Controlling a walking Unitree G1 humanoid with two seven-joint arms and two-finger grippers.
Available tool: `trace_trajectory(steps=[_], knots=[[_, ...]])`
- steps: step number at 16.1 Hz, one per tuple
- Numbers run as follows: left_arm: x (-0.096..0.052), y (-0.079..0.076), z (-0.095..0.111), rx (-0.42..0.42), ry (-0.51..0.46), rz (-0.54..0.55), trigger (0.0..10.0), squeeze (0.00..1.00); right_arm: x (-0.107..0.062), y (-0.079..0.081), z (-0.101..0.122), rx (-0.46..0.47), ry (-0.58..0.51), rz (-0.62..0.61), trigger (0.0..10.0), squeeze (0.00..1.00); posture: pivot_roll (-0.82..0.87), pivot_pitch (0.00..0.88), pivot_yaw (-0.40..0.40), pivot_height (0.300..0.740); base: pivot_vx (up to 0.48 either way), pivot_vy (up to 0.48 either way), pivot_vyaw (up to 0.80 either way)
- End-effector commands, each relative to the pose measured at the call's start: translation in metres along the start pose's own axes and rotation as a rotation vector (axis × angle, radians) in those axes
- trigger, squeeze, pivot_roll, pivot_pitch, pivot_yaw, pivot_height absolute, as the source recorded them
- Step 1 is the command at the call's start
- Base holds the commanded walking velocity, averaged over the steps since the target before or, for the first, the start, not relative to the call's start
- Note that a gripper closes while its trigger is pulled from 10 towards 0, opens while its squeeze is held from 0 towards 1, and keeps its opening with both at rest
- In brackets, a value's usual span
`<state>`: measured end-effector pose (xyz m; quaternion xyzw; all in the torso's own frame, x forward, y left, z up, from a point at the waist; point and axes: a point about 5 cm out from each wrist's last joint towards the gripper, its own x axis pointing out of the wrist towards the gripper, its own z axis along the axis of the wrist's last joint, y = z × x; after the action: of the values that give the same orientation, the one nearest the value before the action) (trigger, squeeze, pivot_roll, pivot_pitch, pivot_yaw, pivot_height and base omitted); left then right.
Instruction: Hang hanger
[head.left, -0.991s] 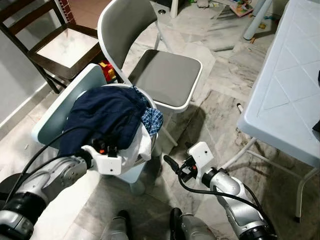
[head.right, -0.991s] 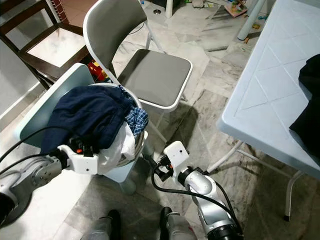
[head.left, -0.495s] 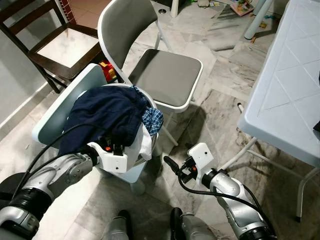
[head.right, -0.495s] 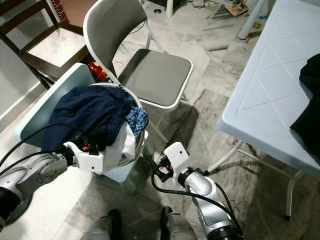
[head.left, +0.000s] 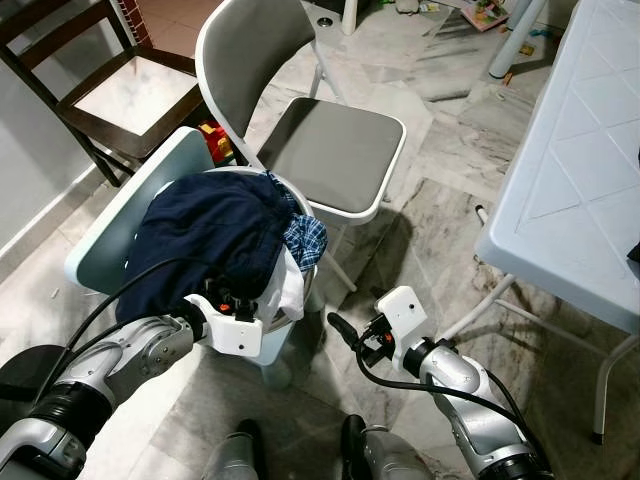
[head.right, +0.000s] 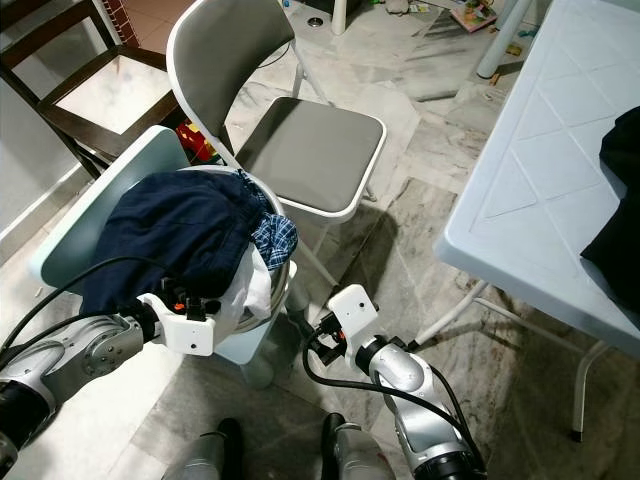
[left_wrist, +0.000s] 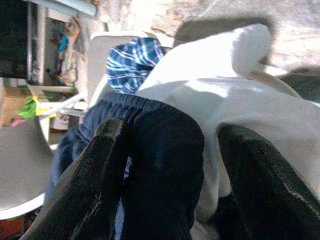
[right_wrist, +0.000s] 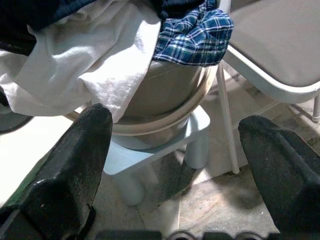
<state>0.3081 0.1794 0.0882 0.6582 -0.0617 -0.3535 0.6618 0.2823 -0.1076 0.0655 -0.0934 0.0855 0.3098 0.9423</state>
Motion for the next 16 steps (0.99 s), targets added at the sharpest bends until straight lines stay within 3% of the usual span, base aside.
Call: trace_trajectory(steps=[1, 2, 11, 14, 16], knots=[[-0.001, -0.011, 0.000, -0.004, 0.002, -0.063, 2.3, 0.00, -0.003, 0.002, -0.006, 0.009, 0.024, -0.001, 10.0, 0.00, 0.00, 0.294, 0.004, 0.740, 0.000, 0.000, 0.00], [-0.001, -0.013, 0.000, 0.001, 0.001, -0.072, 0.0, 0.00, -0.003, 0.003, -0.006, 0.009, 0.025, -0.002, 10.0, 0.00, 0.00, 0.294, 0.005, 0.740, 0.000, 0.000, 0.00], [0.001, -0.014, -0.001, -0.032, 0.011, -0.072, 0.0, 0.00, -0.004, 0.002, -0.008, 0.010, 0.028, -0.004, 10.0, 0.00, 0.00, 0.293, 0.003, 0.740, 0.000, 0.000, 0.00], [0.002, -0.008, 0.000, -0.062, 0.012, -0.017, 0.0, 0.00, -0.004, 0.002, -0.008, 0.008, 0.028, -0.005, 10.0, 0.00, -0.01, 0.291, 0.001, 0.740, 0.000, 0.000, 0.00], [0.003, -0.002, 0.003, -0.125, 0.014, 0.060, 0.0, 0.00, -0.004, 0.002, -0.009, 0.008, 0.030, -0.005, 10.0, 0.00, -0.01, 0.291, -0.001, 0.740, 0.000, 0.000, 0.00]])
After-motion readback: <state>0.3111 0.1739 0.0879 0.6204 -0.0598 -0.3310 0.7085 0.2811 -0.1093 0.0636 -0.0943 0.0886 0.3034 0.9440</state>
